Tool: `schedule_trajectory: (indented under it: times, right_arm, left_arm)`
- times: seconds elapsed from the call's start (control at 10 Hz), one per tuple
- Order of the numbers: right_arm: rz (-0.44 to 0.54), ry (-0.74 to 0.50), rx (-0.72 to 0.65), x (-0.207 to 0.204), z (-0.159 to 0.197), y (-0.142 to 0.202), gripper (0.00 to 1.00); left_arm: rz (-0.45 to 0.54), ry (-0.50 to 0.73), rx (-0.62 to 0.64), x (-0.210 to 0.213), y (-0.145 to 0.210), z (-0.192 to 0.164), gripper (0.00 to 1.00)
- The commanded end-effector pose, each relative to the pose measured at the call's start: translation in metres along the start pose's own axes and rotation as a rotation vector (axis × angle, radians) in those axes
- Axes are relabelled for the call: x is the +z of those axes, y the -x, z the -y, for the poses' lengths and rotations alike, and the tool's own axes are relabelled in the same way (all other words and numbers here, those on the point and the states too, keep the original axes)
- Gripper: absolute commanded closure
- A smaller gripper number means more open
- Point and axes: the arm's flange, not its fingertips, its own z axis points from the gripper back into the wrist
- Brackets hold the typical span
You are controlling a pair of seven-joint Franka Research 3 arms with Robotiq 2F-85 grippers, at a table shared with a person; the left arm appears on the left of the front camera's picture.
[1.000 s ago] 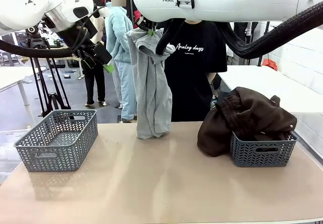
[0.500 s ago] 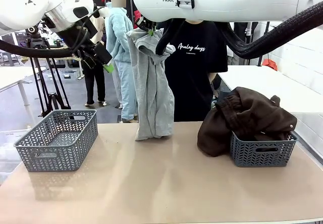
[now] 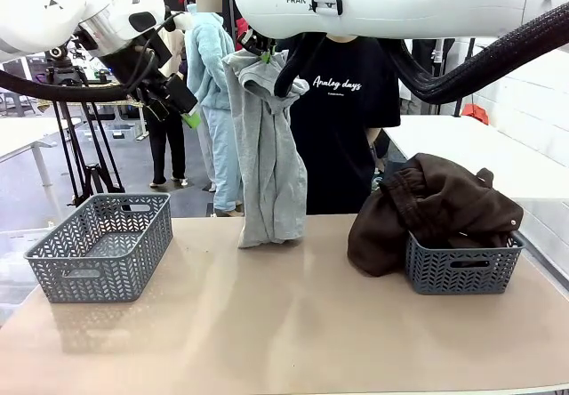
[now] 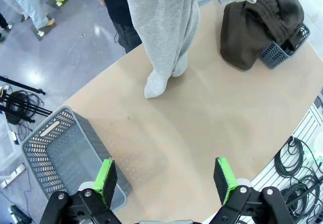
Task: Sort the tops and bottoms.
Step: Sort the clothes according to human instructions.
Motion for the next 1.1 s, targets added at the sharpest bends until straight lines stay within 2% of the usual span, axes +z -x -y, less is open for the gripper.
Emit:
schedule_trajectory:
  times: [0.0,1.0]
  right_arm:
    - [0.002,-0.018,0.003,0.0012,0.0020,-0.0002,1.00]
    - [0.002,-0.018,0.003,0.0012,0.0020,-0.0002,1.00]
  left_arm:
    - [0.007,-0.004,0.002,0.0009,0.0009,-0.0010,0.00]
    - [0.007,-0.004,0.002,0.0009,0.0009,-0.0010,0.00]
